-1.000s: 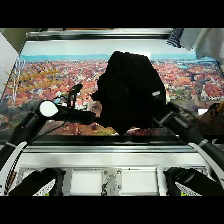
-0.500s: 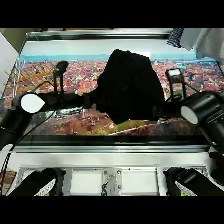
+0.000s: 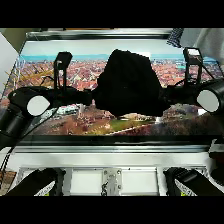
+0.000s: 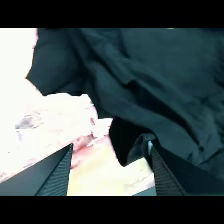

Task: Fold the clothes and pants, and hang the long-sleeved shirts on hangers.

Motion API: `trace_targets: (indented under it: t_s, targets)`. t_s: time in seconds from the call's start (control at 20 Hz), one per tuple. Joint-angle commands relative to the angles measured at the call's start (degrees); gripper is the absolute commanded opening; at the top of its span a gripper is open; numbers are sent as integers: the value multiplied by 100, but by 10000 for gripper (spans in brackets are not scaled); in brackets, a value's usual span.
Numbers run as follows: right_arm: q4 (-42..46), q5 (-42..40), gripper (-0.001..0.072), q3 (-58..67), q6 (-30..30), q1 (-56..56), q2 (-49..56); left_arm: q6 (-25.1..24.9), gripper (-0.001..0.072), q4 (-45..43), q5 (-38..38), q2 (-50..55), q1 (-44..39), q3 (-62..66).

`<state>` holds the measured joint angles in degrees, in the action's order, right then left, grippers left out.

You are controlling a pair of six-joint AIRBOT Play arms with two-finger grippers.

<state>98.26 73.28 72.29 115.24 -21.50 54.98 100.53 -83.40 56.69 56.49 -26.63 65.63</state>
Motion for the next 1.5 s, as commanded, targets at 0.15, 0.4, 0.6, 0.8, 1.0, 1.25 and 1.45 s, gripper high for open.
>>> trace_targets:
  t_s: [0.15, 0.4, 0.6, 0.8, 1.0, 1.25, 1.45]
  targets:
    - [-44, -76, 17, 22, -61, 181, 173, -476, 577, -264, 2022, 304, 671, 352]
    - [-39, 22, 17, 11, -63, 181, 197, -450, 577, 706, 1700, 400, 1036, -22]
    - [-42, 22, 17, 11, -59, 179, 197, 472, 576, 605, 439, 387, -358, -778]
    - [-42, 24, 17, 11, -42, 177, 195, 1731, 576, -330, -472, 1021, -2184, -737]
    - [-42, 31, 17, 11, -44, 177, 195, 2498, 576, -2002, -225, 1980, -3265, -9]
    - [-39, 66, 17, 11, -44, 177, 192, 2900, 576, -2352, 11, 2730, -3362, 531]
    - [-42, 70, 17, 11, -44, 177, 192, 3211, 560, -2354, 35, 3034, -3150, 590]
